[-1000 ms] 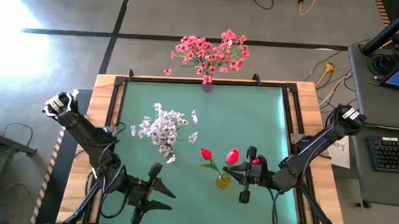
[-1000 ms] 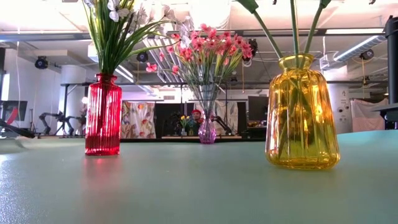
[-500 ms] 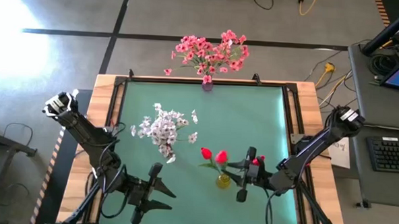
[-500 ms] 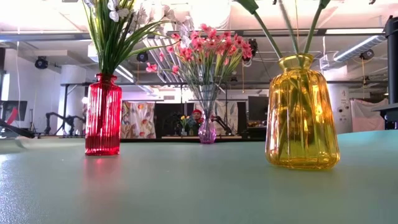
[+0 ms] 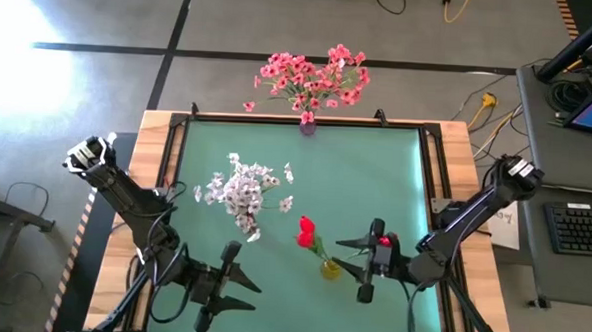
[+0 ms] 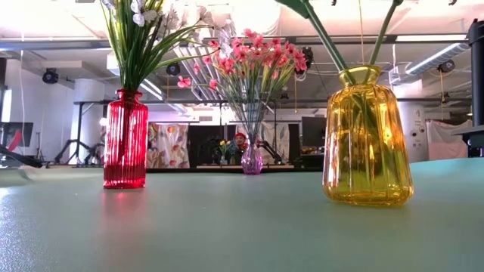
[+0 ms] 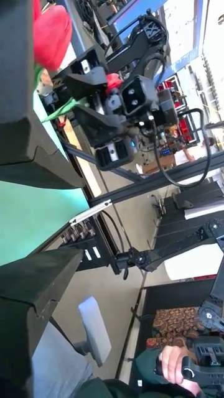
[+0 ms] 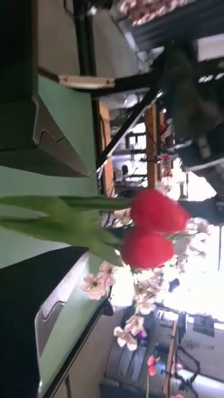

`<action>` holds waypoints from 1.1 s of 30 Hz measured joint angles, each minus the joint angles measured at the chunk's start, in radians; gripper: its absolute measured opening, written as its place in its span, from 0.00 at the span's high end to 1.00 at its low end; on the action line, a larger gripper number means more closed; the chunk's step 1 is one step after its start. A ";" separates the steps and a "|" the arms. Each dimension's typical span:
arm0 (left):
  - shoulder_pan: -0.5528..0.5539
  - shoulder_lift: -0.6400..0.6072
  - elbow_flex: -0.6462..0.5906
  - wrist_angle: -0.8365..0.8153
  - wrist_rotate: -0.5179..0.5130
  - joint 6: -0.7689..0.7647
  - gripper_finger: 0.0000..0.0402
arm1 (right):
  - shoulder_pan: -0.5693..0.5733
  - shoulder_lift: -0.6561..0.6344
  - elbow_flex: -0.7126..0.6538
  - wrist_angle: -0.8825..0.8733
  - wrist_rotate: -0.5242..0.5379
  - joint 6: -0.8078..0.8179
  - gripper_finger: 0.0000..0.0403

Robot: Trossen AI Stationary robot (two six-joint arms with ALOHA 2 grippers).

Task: Sort flowers into vase by color
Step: Return to Home Position

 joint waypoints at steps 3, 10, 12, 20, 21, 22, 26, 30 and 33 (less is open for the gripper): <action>0.000 0.000 0.000 0.001 0.000 -0.024 0.63 | 0.012 -0.022 0.000 0.004 -0.021 -0.001 0.53; 0.001 0.000 0.026 -0.011 0.011 -0.037 0.63 | 0.013 -0.067 0.000 0.006 -0.229 -0.023 0.53; -0.005 -0.003 0.058 -0.072 0.049 -0.011 0.63 | 0.013 -0.071 0.005 0.003 -0.245 -0.048 0.53; -0.022 -0.001 0.291 -0.561 0.090 -0.089 0.63 | 0.028 -0.090 0.057 -0.031 -0.246 -0.118 0.53; -0.023 0.001 0.311 -0.599 0.097 -0.094 0.63 | 0.028 -0.092 0.061 -0.032 -0.247 -0.125 0.53; -0.023 0.001 0.323 -0.626 0.117 -0.089 0.63 | 0.029 -0.094 0.063 -0.032 -0.247 -0.133 0.53; -0.026 -0.002 0.334 -0.665 0.250 -0.033 0.63 | 0.042 -0.109 0.068 -0.033 -0.246 -0.188 0.53; -0.045 -0.024 0.327 -0.682 0.273 -0.052 0.66 | 0.081 -0.158 0.068 -0.033 -0.247 -0.226 0.53; -0.068 -0.052 0.309 -0.701 0.274 -0.085 0.68 | 0.122 -0.214 0.068 -0.063 -0.247 -0.228 0.53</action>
